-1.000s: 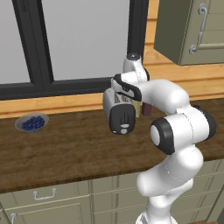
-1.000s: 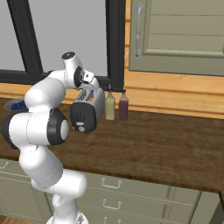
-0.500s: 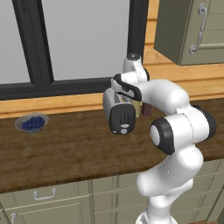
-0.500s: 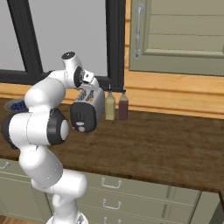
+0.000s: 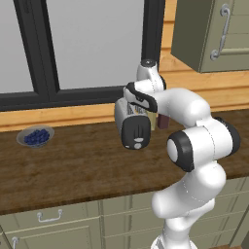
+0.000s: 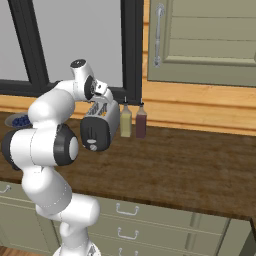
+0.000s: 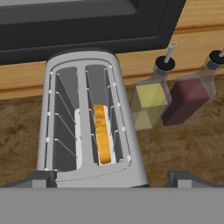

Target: Start the toaster. Once the lever pops up, take the bread to the plate on the dining counter.

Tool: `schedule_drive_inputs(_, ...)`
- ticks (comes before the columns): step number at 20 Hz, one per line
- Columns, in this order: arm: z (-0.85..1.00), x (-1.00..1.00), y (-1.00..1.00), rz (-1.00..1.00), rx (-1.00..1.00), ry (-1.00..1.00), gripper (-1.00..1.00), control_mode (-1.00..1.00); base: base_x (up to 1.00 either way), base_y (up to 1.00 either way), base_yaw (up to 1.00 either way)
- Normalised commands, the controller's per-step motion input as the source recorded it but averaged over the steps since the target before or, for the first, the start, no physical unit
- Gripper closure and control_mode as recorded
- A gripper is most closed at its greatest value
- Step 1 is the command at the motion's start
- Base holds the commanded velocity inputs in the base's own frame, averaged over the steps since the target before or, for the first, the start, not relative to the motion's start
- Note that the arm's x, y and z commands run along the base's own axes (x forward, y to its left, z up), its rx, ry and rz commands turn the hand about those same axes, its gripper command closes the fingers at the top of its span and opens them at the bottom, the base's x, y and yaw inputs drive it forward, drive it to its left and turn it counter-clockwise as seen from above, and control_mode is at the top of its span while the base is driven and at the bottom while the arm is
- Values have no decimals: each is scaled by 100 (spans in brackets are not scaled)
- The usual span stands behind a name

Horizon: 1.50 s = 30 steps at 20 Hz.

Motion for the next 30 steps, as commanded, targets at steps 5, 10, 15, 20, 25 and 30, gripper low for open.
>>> schedule_drive_inputs(5,0,0,0,0,0,0,-100,-100,0,0,0)
schedule_drive_inputs(10,0,0,0,0,0,0,-100,-100,0,0,0)
schedule_drive_inputs(15,0,0,0,0,0,0,-100,-100,0,0,0)
schedule_drive_inputs(20,0,0,0,0,0,0,-100,-100,0,0,0)
schedule_drive_inputs(25,0,0,0,0,0,0,-100,-100,0,0,0)
schedule_drive_inputs(30,0,0,0,0,0,0,-100,-100,0,0,0)
